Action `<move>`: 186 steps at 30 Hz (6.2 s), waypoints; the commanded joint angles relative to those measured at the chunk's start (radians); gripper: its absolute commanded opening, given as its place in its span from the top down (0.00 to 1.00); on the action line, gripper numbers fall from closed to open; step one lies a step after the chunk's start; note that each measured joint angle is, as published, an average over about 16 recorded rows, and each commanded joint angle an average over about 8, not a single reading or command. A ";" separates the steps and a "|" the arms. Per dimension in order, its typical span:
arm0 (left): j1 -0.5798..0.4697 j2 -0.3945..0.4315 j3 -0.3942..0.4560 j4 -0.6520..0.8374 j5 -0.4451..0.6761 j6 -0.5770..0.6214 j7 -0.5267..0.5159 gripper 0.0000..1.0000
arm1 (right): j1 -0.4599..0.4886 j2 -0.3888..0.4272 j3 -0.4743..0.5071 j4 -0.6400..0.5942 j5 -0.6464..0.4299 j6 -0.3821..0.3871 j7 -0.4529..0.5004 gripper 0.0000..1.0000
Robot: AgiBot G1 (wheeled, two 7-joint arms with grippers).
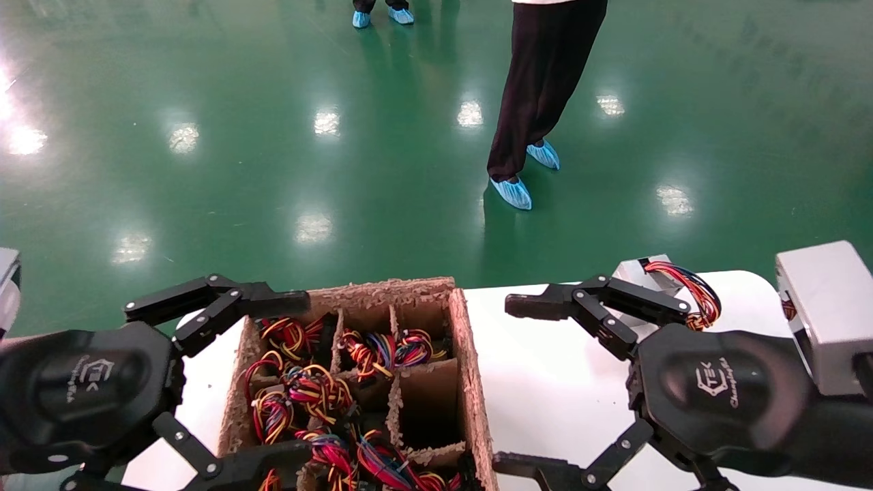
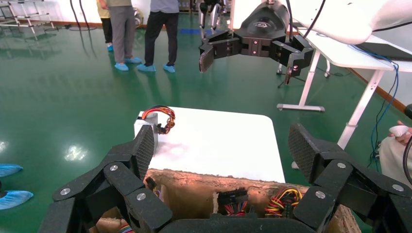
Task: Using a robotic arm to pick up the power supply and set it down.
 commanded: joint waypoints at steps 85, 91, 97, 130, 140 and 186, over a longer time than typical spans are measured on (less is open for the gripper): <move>0.000 0.000 0.000 0.000 0.000 0.000 0.000 1.00 | 0.018 -0.185 -0.123 0.038 -0.345 0.315 -0.035 0.00; 0.000 0.000 0.000 0.000 0.000 0.000 0.000 1.00 | 0.025 -0.249 -0.165 0.012 -0.427 0.375 -0.040 0.02; 0.000 0.000 0.000 0.000 0.000 0.000 0.000 1.00 | 0.032 -0.291 -0.187 -0.015 -0.475 0.413 -0.049 0.59; 0.000 0.000 0.000 0.000 0.000 0.000 0.000 1.00 | 0.035 -0.326 -0.209 -0.086 -0.526 0.447 -0.078 1.00; 0.000 0.000 0.000 0.000 0.000 0.000 0.000 1.00 | 0.048 -0.343 -0.216 -0.105 -0.529 0.441 -0.080 1.00; 0.000 0.000 0.000 0.000 0.000 0.000 0.000 1.00 | 0.066 -0.384 -0.221 -0.144 -0.533 0.454 -0.093 1.00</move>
